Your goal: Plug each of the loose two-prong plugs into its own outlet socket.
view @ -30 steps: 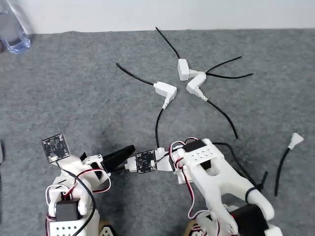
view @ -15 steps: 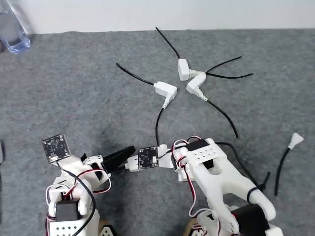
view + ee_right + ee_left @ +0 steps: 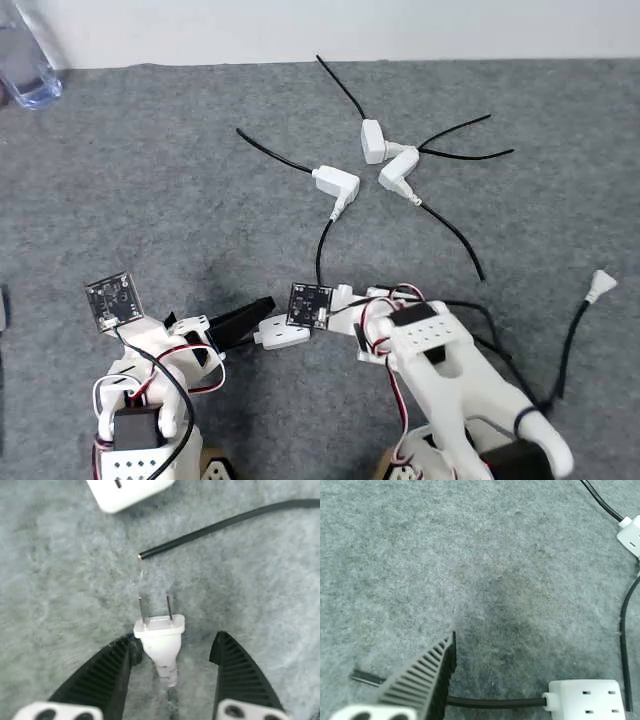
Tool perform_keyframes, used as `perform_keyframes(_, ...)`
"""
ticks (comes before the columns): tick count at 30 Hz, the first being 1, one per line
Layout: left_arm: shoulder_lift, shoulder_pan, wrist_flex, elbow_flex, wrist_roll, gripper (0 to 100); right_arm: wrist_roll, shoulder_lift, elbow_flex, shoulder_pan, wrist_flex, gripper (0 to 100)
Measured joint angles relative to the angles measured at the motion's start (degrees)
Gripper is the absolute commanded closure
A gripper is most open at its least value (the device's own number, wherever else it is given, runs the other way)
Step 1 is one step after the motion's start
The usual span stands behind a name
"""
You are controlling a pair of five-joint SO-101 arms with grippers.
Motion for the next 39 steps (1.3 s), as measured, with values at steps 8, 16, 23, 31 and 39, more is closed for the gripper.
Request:
perform_keyframes(8,0.00,0.00,0.00,0.00,0.00,35,2.20,-1.05,1.76,0.09,-4.92,78.3)
perform_keyframes(16,0.00,0.00,0.00,0.00,0.00,35,4.84,-1.05,1.76,0.18,-5.89,78.3)
perform_keyframes(23,0.00,0.00,0.00,0.00,0.00,35,4.92,-1.05,1.76,0.18,-5.89,78.6)
perform_keyframes(31,0.00,0.00,0.00,0.00,-0.09,35,5.19,-1.05,1.76,0.18,-5.98,97.2)
perform_keyframes(39,0.00,0.00,0.00,0.00,-0.09,35,5.19,-1.14,1.67,0.44,-5.98,99.0)
